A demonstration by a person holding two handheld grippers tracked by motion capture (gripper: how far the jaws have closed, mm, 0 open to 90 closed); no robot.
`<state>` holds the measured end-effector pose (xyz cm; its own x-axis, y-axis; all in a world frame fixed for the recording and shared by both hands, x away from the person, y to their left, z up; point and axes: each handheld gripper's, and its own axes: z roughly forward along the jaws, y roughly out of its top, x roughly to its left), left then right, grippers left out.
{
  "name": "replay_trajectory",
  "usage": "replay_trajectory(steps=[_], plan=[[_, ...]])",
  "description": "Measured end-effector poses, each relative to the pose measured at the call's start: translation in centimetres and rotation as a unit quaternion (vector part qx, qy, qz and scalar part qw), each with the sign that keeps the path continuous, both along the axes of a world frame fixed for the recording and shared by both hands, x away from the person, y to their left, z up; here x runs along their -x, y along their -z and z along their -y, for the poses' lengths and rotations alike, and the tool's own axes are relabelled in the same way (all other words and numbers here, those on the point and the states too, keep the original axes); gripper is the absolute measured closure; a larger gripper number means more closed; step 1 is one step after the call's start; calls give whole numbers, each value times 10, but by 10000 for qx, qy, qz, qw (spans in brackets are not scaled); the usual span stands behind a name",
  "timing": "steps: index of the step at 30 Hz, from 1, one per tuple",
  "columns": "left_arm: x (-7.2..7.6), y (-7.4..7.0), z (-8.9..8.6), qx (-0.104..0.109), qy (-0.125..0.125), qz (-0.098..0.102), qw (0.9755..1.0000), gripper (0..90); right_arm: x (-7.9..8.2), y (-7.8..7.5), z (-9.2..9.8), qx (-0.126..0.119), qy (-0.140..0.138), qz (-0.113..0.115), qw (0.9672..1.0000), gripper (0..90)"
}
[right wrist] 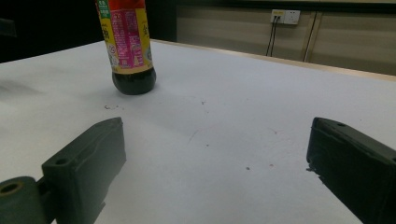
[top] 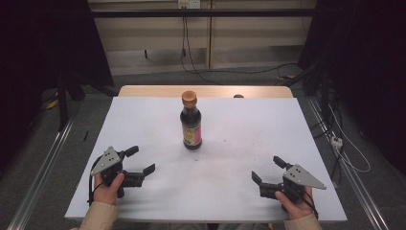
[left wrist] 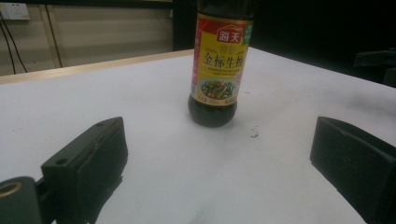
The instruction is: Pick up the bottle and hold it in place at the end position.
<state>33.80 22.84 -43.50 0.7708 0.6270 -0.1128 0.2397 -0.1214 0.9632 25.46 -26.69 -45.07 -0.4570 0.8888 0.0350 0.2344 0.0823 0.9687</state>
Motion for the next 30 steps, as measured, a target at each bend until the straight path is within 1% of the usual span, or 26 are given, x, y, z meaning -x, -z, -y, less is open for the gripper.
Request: replay_trajectory(steps=[1, 2, 4, 5, 6, 10, 11, 17, 21, 22, 27, 30], plan=[[0, 0, 1, 12, 4, 5, 10000, 39, 0, 0, 0, 0, 0, 0, 10000, 40], [0, 0, 1, -24, 18, 28, 10000, 39, 0, 0, 0, 7, 3, 0, 10000, 40], [0, 0, 2, 11, 26, -1, 10000, 39, 0, 0, 0, 13, 3, -9, 10000, 40], [0, 0, 2, 79, 18, -13, 10000, 39, 0, 0, 0, 9, 1, -3, 10000, 40], [0, 0, 3, 101, 27, -11, 9999, 39, 0, 0, 0, 9, 1, -3, 10000, 40], [-1, 0, 3, 140, 25, -16, 9999, 39, -1, 0, 0, 11, -13, 2, 10000, 40], [-2, -1, 3, 105, 36, 16, 9999, 37, -1, 0, 0, -3, -17, -22, 10000, 40], [-5, -4, 9, 186, -25, 1, 9998, 36, -2, 0, 0, -15, -6, -23, 10000, 40], [-7, -7, 14, 211, 2, 62, 9998, 36, -2, -1, 0, 2, -7, -29, 10000, 40], [-8, -8, 15, 179, 20, 102, 9998, 35, -2, -1, -1, -5, -6, -34, 10000, 40], [-12, -12, 22, 173, -6, 74, 9998, 35, -2, -2, -1, -10, 1, -37, 10000, 41], [-15, -15, 27, 130, 0, 87, 9999, 35, -2, -1, 0, -3, 2, -45, 10000, 42]])
